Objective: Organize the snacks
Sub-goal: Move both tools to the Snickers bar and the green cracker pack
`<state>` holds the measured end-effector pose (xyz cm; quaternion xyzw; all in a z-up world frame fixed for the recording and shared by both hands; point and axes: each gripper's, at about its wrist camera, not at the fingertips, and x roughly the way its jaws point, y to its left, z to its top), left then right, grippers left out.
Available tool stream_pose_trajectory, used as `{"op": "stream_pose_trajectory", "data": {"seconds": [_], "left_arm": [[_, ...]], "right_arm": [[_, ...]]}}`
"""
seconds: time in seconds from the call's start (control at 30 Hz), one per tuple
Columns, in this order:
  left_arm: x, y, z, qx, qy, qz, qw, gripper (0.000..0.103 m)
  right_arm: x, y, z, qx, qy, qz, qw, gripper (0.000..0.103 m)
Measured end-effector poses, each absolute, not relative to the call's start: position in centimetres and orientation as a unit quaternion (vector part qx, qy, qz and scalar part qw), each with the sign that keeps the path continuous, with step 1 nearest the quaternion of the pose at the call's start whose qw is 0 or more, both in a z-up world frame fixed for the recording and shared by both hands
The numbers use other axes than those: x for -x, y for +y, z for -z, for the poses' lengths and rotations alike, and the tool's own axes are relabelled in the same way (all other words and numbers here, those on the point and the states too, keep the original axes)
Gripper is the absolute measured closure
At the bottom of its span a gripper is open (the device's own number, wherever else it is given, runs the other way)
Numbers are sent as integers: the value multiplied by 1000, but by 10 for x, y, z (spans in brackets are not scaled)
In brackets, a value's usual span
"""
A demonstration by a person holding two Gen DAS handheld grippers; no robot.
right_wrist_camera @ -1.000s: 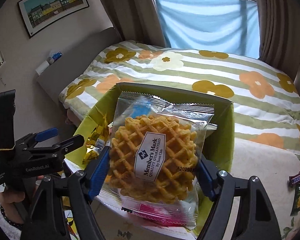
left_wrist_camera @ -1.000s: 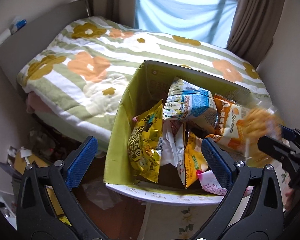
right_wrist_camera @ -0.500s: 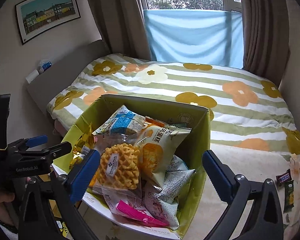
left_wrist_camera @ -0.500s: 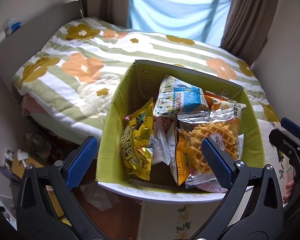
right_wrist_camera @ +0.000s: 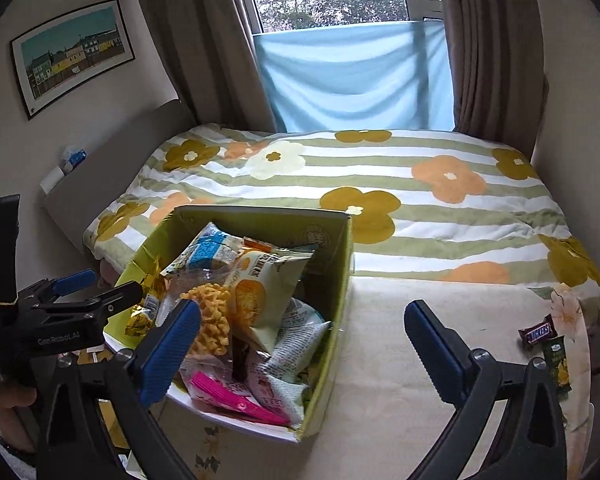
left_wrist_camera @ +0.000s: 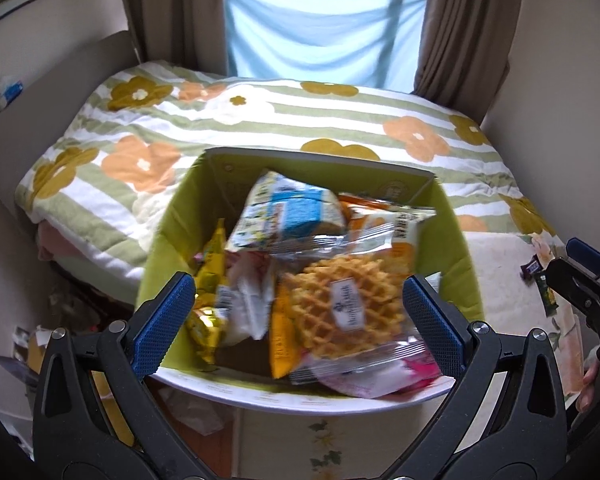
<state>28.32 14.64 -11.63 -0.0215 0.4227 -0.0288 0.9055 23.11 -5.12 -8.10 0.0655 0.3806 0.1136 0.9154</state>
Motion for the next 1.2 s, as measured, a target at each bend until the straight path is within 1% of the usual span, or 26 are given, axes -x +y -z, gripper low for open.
{"op": "stream_pose_trajectory", "data": {"seconds": [0.2, 0.33, 0.5, 0.63, 0.8, 0.97, 1.2], "left_arm": [[-283, 74, 107, 17, 418, 51, 907, 0], [-285, 10, 106, 2, 417, 76, 906, 0], [-297, -67, 117, 3, 436, 126, 891, 1], [-303, -124, 123, -33, 430, 155, 889, 1], [-323, -185, 147, -53, 447, 213, 867, 1], [-341, -238, 179, -107, 470, 268, 834, 1], [-365, -288, 229, -169, 488, 341, 785, 1]], "right_arm": [[-215, -119, 82, -74, 379, -90, 918, 1], [-205, -169, 85, -68, 382, -63, 920, 1], [-197, -231, 96, -65, 393, -28, 917, 1], [-197, -265, 110, -66, 410, -13, 910, 1], [-201, -295, 133, -67, 436, -4, 898, 1], [-200, -316, 155, -74, 455, 17, 887, 1], [-214, -329, 201, -65, 479, 49, 874, 2]]}}
